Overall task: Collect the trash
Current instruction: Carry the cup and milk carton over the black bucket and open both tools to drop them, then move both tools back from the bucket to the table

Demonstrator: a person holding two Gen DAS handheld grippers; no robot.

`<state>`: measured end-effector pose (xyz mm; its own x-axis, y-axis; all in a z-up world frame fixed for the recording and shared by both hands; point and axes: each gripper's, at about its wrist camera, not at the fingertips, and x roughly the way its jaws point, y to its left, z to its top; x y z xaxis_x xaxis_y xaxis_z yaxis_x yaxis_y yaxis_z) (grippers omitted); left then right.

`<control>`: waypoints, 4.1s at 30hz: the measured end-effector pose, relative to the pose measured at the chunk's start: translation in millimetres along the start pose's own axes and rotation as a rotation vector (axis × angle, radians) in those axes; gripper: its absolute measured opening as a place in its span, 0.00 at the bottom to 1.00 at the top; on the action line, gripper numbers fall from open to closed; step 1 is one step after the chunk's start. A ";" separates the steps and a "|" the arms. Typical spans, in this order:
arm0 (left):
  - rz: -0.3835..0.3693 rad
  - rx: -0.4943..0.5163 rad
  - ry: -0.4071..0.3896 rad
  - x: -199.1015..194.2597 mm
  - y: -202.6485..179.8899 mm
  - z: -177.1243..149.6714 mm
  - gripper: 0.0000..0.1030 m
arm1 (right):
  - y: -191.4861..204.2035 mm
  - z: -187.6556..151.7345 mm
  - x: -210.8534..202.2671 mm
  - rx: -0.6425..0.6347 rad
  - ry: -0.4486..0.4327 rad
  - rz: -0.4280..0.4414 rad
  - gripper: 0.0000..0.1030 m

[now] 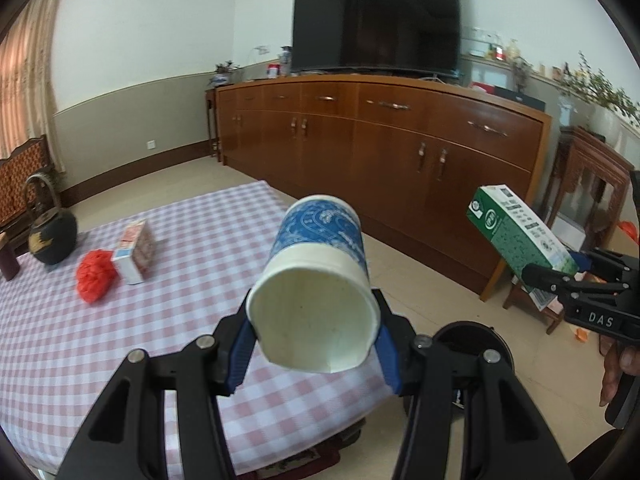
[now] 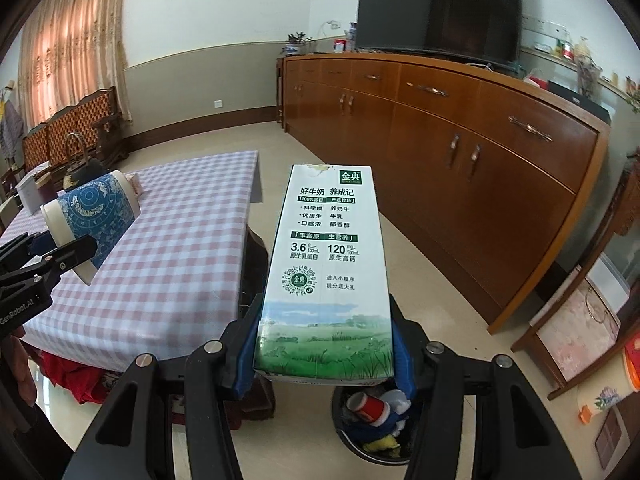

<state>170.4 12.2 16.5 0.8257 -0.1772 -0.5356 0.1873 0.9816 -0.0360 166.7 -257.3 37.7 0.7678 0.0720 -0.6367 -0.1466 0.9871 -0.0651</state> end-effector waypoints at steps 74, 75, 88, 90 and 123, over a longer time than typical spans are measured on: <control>-0.212 0.222 0.313 142.6 -196.1 -92.3 1.00 | -173.0 -164.3 112.7 0.026 0.329 -0.045 1.00; -0.215 0.216 0.311 140.2 -195.5 -91.7 1.00 | -172.7 -163.1 109.5 0.044 0.320 -0.037 1.00; -0.217 0.202 0.283 109.0 -187.2 -85.2 1.00 | -159.9 -150.5 67.0 0.098 0.219 -0.063 1.00; -0.212 0.200 0.276 104.3 -185.6 -84.1 1.00 | -160.3 -148.4 60.9 0.112 0.204 -0.064 1.00; 0.117 -0.033 0.032 -17.5 8.6 -40.7 1.00 | 29.6 -34.5 -3.2 -0.089 -0.044 0.098 1.00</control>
<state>135.9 26.6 -8.7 0.8234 -0.0591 -0.5643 0.0721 0.9974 0.0008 138.3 -233.2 11.3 0.7733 0.1759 -0.6091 -0.2755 0.9585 -0.0730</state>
